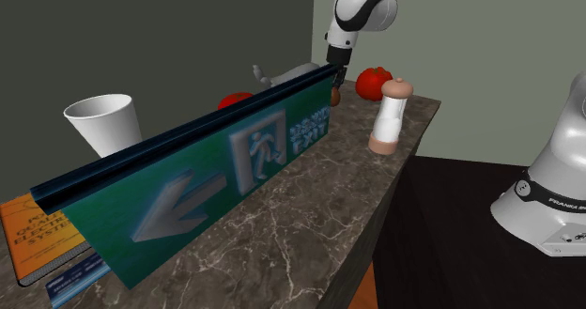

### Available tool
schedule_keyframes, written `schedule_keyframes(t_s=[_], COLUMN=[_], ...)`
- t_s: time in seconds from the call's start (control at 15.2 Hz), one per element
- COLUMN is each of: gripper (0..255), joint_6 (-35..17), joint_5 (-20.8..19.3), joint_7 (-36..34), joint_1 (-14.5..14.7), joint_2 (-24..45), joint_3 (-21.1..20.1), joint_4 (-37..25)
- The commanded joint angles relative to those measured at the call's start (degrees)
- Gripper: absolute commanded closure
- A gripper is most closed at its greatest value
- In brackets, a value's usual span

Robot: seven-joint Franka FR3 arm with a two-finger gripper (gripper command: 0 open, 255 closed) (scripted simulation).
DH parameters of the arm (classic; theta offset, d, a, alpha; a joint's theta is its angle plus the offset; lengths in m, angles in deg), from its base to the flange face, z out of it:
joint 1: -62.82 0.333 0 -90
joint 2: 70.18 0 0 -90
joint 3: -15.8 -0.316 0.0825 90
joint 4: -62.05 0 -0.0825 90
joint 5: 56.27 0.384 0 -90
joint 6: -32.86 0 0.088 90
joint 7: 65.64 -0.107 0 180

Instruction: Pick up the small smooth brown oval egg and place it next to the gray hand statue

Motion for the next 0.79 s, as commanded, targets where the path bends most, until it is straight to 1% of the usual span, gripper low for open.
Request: schedule_keyframes(t_s=[0.0,0.33,0.4,0.73], gripper=[255,255,0,0], joint_6=[-0.25,-0.25,-0.25,-0.25], joint_5=[0.06,0.06,0.06,0.06], joint_7=[0.1,0.1,0.1,0.1], joint_1=[-0.03,-0.03,-0.03,-0.03], joint_2=[0.04,0.04,0.04,0.04], joint_3=[0.0,0.0,0.0,0.0], joint_4=[0.18,0.18,0.18,0.18])
